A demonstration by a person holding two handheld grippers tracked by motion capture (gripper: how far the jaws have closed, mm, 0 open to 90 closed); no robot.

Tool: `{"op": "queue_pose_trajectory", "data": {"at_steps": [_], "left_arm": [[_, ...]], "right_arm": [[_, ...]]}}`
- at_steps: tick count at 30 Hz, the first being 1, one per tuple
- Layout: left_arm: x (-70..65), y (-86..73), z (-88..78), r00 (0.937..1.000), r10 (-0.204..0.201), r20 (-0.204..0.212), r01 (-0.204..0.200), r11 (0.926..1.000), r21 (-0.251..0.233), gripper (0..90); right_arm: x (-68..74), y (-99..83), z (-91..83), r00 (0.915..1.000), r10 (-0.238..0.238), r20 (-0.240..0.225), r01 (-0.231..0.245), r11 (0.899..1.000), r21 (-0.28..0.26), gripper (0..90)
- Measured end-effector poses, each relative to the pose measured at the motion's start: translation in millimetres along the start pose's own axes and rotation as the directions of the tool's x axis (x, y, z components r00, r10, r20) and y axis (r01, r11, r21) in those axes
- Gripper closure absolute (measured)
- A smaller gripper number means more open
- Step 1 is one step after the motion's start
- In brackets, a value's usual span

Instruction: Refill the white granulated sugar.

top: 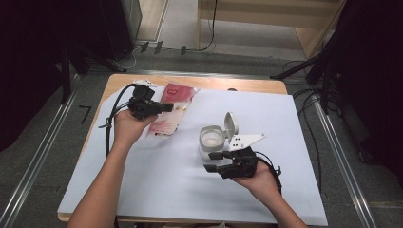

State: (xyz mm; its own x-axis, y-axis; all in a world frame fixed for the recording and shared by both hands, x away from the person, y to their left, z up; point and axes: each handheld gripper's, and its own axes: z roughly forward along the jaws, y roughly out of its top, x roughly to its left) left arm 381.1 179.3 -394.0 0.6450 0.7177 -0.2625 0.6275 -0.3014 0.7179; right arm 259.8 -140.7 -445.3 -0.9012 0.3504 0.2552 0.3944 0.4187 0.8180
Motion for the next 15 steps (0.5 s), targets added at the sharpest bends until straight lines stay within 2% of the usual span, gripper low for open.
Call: {"op": "queue_pose_trajectory", "data": {"at_steps": [2, 6, 7, 10, 15], "left_arm": [[1.4, -2.3, 1.6, 0.9999, -0.005, 0.012, 0.005, 1.0000, -0.004, 90.0], [3.9, -4.4, 0.0, 1.0000, -0.003, 0.009, 0.003, 0.9999, -0.016, 90.0], [6.9, -7.1, -0.3, 0.9994, -0.014, 0.033, 0.015, 0.9996, -0.024, 90.0], [7.4, -10.1, -1.9, 0.9990, -0.007, 0.043, 0.009, 0.9996, -0.029, 90.0], [7.4, -13.7, -4.9, 0.9994, 0.008, 0.034, -0.007, 0.9995, -0.032, 90.0]], "right_arm": [[-1.0, -1.0, 0.0, 1.0000, 0.003, 0.001, -0.003, 1.000, 0.003, 53.2], [-1.7, -2.1, -0.6, 1.0000, 0.003, 0.001, -0.003, 1.000, 0.000, 53.0], [-2.2, -2.8, -0.9, 1.0000, 0.007, 0.003, -0.007, 1.000, -0.002, 52.4], [-2.5, -4.2, -1.6, 0.9999, 0.009, 0.008, -0.009, 1.000, 0.002, 51.9], [-3.3, -5.4, -2.0, 0.9999, 0.009, 0.011, -0.009, 1.000, -0.008, 51.8]]}}
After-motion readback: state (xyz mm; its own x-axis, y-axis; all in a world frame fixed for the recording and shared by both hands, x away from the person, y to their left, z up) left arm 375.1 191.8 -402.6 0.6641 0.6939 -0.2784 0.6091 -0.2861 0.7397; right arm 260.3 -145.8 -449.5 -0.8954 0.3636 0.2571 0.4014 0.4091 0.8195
